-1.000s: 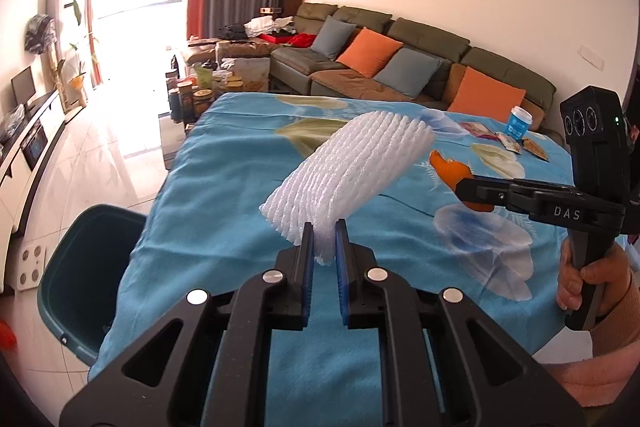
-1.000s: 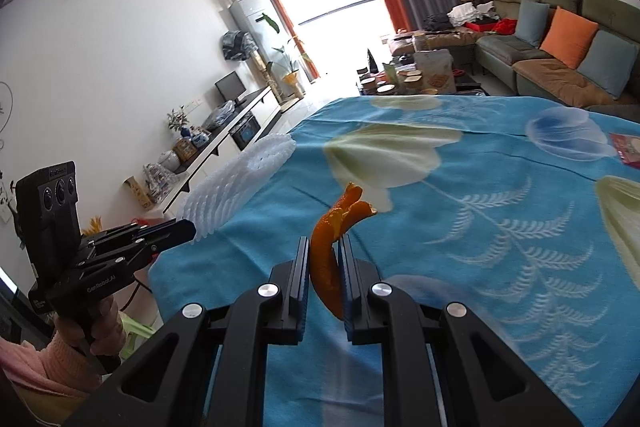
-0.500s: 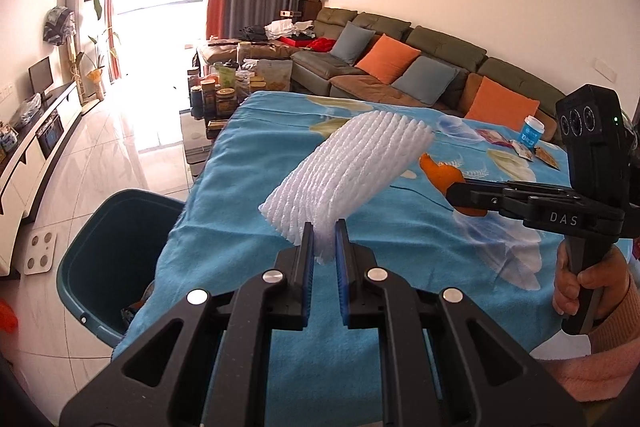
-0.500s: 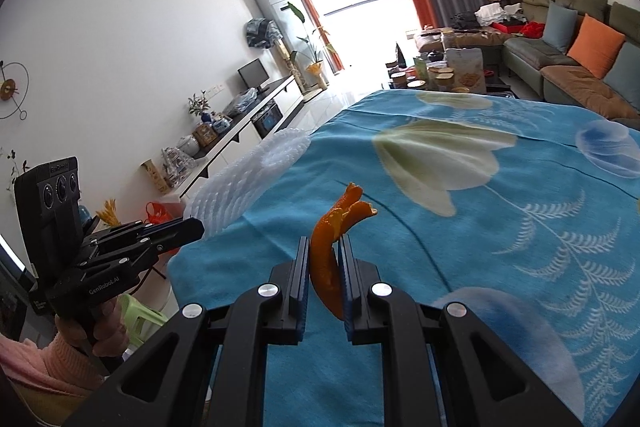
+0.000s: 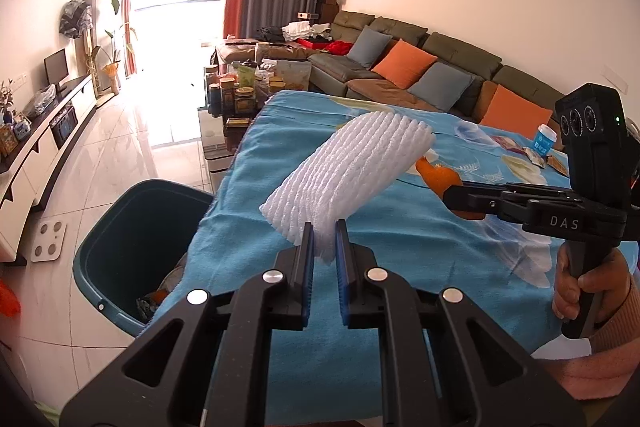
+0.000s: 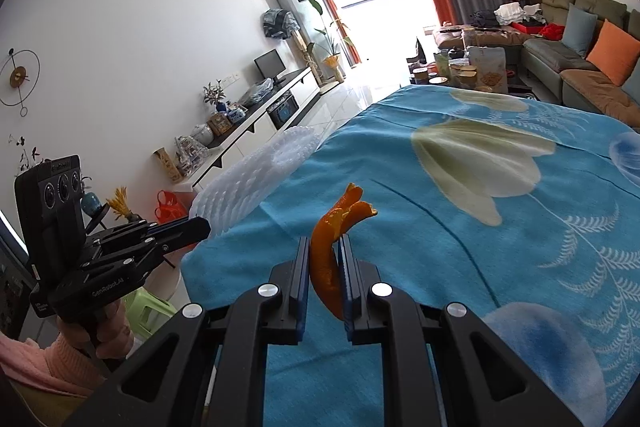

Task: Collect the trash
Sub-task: 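Carry the foam net and orange peel over to the teal bin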

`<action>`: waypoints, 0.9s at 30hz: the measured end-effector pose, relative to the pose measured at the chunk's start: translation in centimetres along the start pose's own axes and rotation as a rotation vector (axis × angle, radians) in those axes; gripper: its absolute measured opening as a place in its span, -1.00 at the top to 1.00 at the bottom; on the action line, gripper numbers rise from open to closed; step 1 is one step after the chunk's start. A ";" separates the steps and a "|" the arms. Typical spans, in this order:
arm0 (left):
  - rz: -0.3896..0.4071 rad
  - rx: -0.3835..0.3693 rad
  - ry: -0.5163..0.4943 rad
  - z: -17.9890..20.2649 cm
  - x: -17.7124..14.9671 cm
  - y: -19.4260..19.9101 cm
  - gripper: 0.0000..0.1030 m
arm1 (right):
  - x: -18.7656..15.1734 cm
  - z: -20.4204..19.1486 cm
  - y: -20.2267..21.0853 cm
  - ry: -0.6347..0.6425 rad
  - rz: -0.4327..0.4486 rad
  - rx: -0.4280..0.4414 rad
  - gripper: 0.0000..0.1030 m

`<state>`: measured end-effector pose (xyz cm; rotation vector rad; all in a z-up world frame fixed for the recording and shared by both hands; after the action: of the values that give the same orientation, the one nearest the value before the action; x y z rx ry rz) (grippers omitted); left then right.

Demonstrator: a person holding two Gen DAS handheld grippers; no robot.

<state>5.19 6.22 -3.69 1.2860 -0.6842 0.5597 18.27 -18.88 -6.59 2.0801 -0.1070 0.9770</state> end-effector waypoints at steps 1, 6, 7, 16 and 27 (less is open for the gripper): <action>0.001 0.003 0.003 -0.1 0.0 0.0 0.80 | 0.1 -0.1 -0.2 0.002 -0.002 0.004 0.76; 0.004 0.018 0.023 -1.1 -0.2 0.3 0.80 | 0.5 -1.1 -1.0 0.022 -0.014 0.025 0.76; 0.005 0.021 0.027 -1.3 -0.2 0.4 0.80 | 0.6 -1.4 -1.3 0.027 -0.017 0.029 0.75; 0.016 0.066 0.076 -3.7 -0.5 1.0 0.80 | 1.5 -3.7 -3.4 0.061 -0.046 0.069 0.75; 0.020 0.134 0.137 -7.7 -0.6 1.8 0.79 | 2.8 -6.7 -6.5 0.116 -0.090 0.117 0.75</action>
<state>4.56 14.18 -3.99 1.3527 -0.5533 0.7133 18.65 -9.19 -6.42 2.1092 0.1047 1.0679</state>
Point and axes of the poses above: each gripper's, at about its wrist camera, not at the fingertips, and y roughly against the way its jaws point, z to its right, x to its top, the point moved 6 cm from there along -y, roughly the way its jaws point, and after that the axes turned 6 degrees about -z, right-handed, at the moved point
